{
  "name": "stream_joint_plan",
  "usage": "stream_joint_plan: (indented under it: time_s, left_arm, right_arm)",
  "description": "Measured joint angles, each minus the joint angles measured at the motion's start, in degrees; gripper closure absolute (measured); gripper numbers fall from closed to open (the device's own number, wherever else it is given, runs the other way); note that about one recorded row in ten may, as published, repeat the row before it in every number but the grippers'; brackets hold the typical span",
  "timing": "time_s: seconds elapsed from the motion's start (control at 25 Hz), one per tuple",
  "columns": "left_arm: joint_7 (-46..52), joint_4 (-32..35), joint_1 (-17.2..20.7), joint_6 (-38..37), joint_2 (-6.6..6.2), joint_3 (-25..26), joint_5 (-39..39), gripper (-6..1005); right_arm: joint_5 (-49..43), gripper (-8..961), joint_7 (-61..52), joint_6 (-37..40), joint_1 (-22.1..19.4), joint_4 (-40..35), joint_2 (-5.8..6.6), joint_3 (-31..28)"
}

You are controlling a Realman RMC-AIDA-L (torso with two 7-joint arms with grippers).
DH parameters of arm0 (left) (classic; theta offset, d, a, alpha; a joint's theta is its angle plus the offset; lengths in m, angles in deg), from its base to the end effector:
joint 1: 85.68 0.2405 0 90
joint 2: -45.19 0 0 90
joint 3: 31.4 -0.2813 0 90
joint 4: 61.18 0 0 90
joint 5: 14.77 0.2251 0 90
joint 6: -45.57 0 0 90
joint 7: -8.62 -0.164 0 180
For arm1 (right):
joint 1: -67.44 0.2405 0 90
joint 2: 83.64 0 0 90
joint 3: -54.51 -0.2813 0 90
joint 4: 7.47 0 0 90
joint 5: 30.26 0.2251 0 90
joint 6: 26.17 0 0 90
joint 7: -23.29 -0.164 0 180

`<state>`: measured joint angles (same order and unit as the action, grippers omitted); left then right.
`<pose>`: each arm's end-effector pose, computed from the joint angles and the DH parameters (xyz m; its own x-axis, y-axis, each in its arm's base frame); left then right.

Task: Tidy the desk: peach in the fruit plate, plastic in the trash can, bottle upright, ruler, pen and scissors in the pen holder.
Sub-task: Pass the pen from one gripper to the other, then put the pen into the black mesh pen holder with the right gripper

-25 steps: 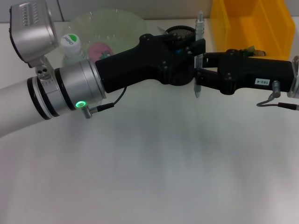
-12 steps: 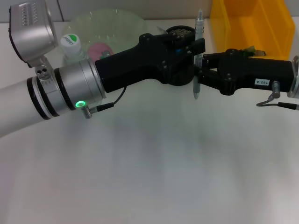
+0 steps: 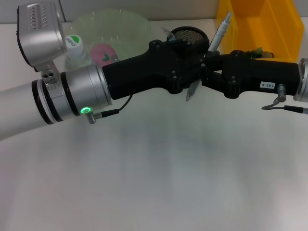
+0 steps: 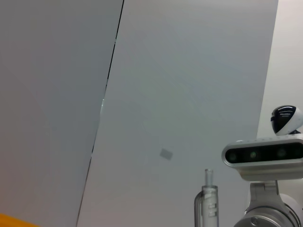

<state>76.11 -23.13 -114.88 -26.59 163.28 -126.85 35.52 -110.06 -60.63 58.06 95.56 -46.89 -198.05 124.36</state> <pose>-0.1624 0.3608 -0.0914 0.6192 0.1577 0.7692 0.3157 -0.9470 -0.0600 0.2244 0.3697 -0.0275 0.7007 -0.2959 -0.6492 -0.4085 -0.9124 -0.0250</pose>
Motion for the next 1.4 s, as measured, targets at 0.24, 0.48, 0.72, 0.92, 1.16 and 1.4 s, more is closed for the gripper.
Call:
stream_joint_plan:
  time_s: [0.24,0.48,0.72,0.92,1.16,1.4]
  left_arm:
    - [0.00,1.04,0.50,-0.09,0.03,0.98,0.01,579]
    - [0.02,1.31,2.51,-1.49,-0.66,4.91,0.00,443]
    - [0.05,1.30,5.36,-3.58,-1.77,7.51,-0.02,435]
    - [0.07,0.90,7.23,-3.68,-1.97,8.87,-0.03,435]
    - [0.07,0.76,7.91,-3.51,-2.26,8.96,-0.02,435]
    - [-0.18,0.70,8.01,-3.28,-2.34,8.98,-0.02,434]
  right_arm:
    - [-0.05,812,0.58,-0.46,0.00,0.05,-0.11,-0.03]
    - [-0.08,813,0.60,-3.25,-1.01,-0.14,-0.33,-2.66]
    - [-0.08,813,0.58,-5.64,-1.01,-0.58,-1.63,-9.45]
    - [-0.08,812,0.91,-14.42,0.42,-2.66,-2.76,-10.31]
    - [1.02,810,9.98,-21.99,2.30,-1.07,-4.94,-9.75]
    - [9.20,803,21.14,-21.68,4.04,8.15,-5.06,-9.47]
